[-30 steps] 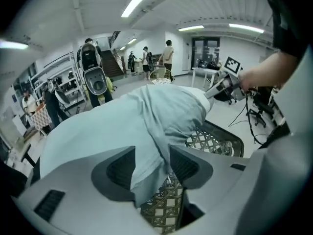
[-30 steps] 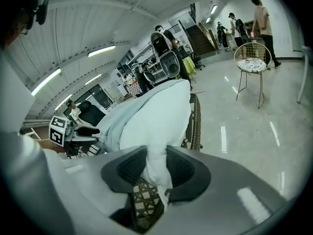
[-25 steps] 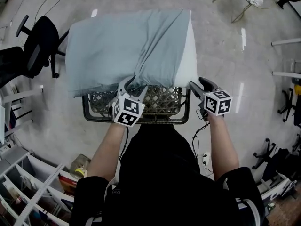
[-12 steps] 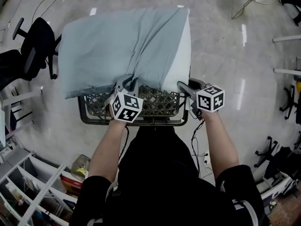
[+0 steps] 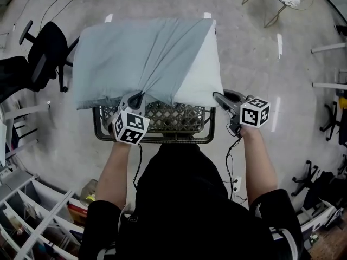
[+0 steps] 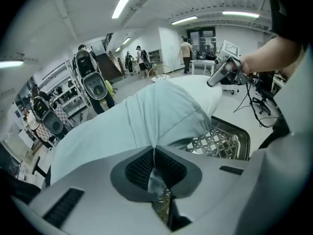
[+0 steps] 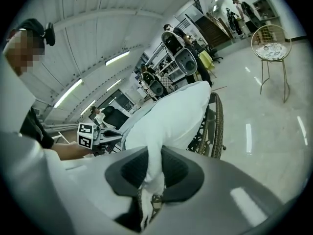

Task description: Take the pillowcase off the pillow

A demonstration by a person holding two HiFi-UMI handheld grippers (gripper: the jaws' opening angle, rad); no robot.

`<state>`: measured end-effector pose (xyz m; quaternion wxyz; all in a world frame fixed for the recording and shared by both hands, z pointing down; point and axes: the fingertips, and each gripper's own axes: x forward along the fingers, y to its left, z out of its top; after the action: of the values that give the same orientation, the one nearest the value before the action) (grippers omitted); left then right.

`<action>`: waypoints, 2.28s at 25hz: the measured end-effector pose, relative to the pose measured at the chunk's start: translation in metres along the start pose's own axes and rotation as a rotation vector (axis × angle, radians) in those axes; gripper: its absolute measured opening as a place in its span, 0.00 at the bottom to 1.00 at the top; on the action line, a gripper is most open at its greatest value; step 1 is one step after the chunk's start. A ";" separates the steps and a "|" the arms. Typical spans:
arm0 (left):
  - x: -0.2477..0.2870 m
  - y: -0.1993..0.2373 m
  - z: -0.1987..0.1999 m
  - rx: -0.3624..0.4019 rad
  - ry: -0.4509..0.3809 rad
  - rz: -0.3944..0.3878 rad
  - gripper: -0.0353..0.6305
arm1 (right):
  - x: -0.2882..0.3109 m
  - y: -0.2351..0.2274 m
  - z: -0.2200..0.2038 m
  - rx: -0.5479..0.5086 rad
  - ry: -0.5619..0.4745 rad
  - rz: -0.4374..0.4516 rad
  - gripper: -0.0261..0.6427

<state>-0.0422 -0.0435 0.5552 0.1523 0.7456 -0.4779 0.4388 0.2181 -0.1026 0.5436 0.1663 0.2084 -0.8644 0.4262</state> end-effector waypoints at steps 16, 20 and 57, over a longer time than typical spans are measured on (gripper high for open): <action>-0.001 0.003 0.007 -0.123 -0.061 0.011 0.30 | -0.010 -0.008 -0.026 -0.125 0.130 -0.256 0.47; 0.006 0.041 -0.040 -0.230 0.049 0.053 0.36 | 0.021 -0.007 -0.026 -0.144 0.195 -0.245 0.66; -0.009 0.096 0.052 -0.064 -0.149 -0.086 0.13 | -0.011 -0.026 0.025 -0.002 -0.024 -0.397 0.47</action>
<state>-0.0983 -0.1196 0.4998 0.1587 0.7908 -0.4692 0.3597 0.2376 -0.1347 0.5411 0.2370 0.3795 -0.8087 0.3818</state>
